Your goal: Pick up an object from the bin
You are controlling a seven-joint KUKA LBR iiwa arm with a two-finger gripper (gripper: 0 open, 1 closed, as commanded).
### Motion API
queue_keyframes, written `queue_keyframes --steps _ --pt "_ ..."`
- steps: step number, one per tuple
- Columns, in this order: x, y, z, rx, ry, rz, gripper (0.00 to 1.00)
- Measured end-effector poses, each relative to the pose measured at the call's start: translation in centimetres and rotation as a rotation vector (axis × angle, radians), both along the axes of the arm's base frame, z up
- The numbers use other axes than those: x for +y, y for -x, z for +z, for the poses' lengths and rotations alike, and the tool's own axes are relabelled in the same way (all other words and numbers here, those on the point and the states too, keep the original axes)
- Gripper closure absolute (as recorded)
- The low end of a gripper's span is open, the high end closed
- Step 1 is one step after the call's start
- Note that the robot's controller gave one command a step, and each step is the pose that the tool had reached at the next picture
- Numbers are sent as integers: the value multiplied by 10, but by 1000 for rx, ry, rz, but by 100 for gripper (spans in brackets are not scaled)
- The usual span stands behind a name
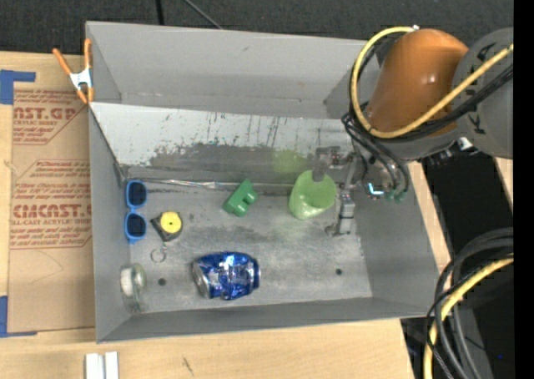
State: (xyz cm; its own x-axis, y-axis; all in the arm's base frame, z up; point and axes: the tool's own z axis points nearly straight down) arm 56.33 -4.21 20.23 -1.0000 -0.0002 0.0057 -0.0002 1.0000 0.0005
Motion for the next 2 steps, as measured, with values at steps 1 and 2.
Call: queue_keyframes --steps 1,2 --pt "-19 28 -64 -1 1 -135 0" --pt "41 -25 10 -16 -2 16 0"
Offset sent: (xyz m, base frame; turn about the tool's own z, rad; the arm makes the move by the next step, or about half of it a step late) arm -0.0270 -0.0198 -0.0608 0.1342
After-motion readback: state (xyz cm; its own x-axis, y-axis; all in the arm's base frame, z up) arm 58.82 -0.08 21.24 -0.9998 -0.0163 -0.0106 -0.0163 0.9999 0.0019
